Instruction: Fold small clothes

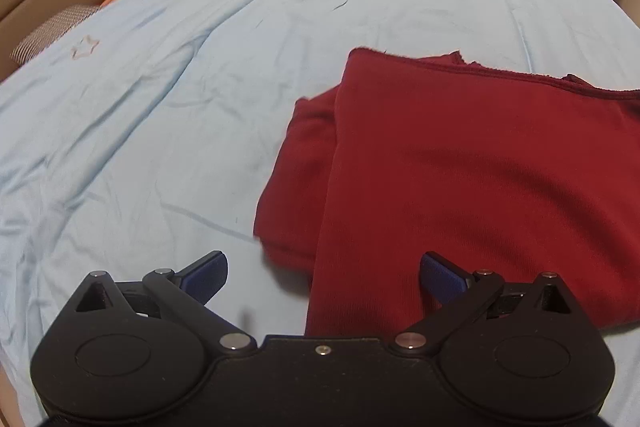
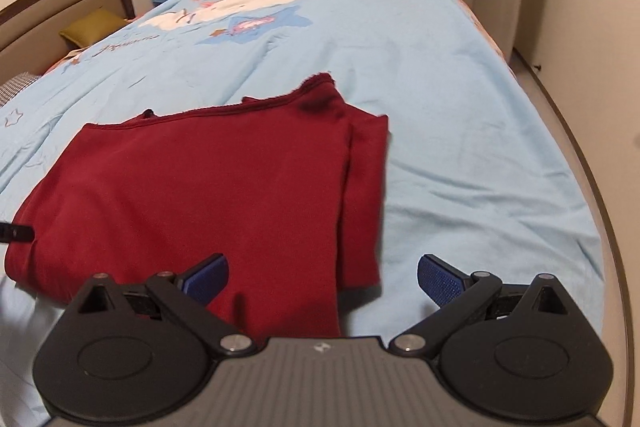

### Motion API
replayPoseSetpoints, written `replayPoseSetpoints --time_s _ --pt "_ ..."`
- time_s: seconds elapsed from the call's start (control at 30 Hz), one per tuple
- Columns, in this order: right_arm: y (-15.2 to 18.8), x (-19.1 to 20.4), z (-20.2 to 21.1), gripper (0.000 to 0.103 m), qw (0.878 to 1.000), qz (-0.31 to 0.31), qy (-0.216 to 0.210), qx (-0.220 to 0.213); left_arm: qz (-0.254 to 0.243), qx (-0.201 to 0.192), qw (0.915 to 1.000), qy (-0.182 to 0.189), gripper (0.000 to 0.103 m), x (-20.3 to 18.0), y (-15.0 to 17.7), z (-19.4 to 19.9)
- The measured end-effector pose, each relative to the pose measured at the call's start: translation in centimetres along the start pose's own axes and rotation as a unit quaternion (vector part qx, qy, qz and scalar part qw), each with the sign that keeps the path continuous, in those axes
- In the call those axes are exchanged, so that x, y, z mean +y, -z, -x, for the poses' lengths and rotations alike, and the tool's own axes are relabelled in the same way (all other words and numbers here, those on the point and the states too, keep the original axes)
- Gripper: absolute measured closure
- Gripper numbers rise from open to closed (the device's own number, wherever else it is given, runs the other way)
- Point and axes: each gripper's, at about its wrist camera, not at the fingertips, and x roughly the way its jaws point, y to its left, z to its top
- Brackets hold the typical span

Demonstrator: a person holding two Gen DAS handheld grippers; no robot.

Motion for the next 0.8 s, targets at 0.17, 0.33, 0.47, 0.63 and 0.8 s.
replayPoseSetpoints --time_s 0.17,0.33,0.47,0.63,0.8 --pt "0.7 -1.0 -1.0 0.000 0.999 -0.048 -0.004 0.025 0.063 0.017 0.9978 0.016 0.001 1.9 2.2 0.3" --pt "1.5 -0.8 -1.3 0.000 0.998 -0.056 -0.003 0.035 0.158 0.028 0.9854 0.056 0.001 4.5 3.3 -0.5" --pt "1.7 0.2 -0.9 0.000 0.999 -0.032 0.003 0.023 0.222 0.030 0.9709 0.083 0.001 5.8 3.3 -1.6" --pt "1.7 2.2 -0.2 0.000 0.999 0.016 0.033 -0.003 0.241 0.028 0.9651 0.100 0.001 6.0 2.0 -3.0" --pt "1.6 4.9 1.0 0.000 0.990 0.098 0.072 -0.076 0.226 0.023 0.9667 0.118 0.001 6.3 0.1 -4.6"
